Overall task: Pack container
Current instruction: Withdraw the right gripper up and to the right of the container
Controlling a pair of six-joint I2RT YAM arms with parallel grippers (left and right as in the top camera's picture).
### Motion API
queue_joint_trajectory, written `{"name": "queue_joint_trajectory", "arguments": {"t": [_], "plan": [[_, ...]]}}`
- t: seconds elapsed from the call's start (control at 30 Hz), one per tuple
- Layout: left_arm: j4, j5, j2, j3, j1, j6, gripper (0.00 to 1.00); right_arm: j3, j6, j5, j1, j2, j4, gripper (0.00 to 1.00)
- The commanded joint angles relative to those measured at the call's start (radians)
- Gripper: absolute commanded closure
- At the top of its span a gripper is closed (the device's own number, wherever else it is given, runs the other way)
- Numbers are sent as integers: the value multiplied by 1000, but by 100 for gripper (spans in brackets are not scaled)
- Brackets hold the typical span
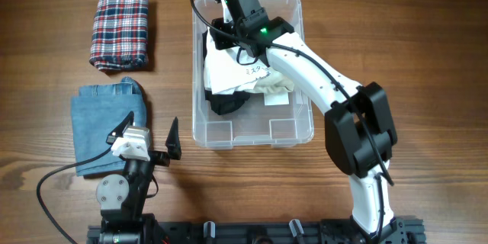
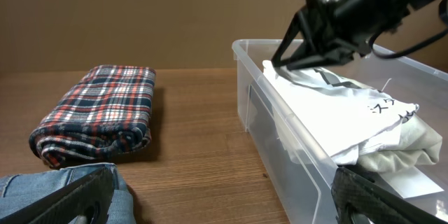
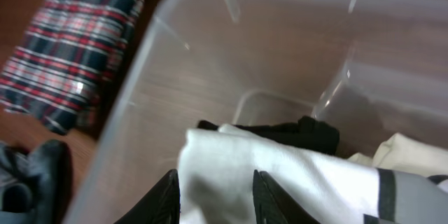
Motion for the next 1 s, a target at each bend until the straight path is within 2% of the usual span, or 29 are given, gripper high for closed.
{"name": "queue_joint_trajectory", "arguments": {"t": [0.0, 0.3, 0.5, 0.57, 0.67, 0.73, 0.97], "plan": [[-5, -6, -1, -5, 6, 12, 0, 12, -17, 13, 2, 58, -4, 67], [-5, -6, -1, -5, 6, 13, 0, 17, -20, 13, 0, 59, -16, 68], [-5, -6, -1, -5, 6, 12, 0, 52, -21, 13, -19, -60, -29, 63], [-5, -6, -1, -5, 6, 13, 0, 54, -21, 13, -31, -140, -34, 56], [-5, -6, -1, -5, 6, 12, 0, 54, -20, 20, -58, -283, -67, 36], [-5, -6, -1, -5, 6, 13, 0, 54, -18, 41, -75, -346, -100, 32], [-5, -6, -1, -5, 6, 12, 0, 54, -6, 168, -184, -525, -323, 5]]}}
